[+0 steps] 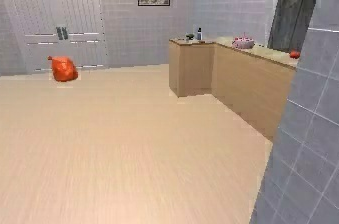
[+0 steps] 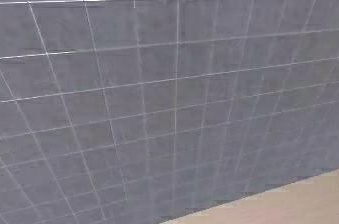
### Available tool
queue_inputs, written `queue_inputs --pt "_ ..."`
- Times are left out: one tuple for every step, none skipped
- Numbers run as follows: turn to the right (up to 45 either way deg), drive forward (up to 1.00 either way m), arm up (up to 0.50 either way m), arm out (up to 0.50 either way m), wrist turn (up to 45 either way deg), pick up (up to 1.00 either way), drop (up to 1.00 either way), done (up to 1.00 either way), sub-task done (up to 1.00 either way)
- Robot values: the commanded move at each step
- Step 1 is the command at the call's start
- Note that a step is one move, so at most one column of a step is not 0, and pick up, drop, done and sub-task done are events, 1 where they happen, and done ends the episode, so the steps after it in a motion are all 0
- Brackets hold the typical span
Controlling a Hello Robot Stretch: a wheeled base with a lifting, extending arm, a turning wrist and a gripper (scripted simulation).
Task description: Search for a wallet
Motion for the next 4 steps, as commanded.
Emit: queue_inputs --pt "0.0 0.9 0.0 0.0 0.0 0.0 0.0 0.0 0.0" --pt "3.0 0.0 0.0 0.0 0.0 0.0 0.0 0.0 0.0" --pt "0.0 1.0 0.0 0.0 0.0 0.0 0.0 0.0 0.0" --pt "3.0 0.0 0.0 0.0 0.0 0.0 0.0 0.0 0.0"
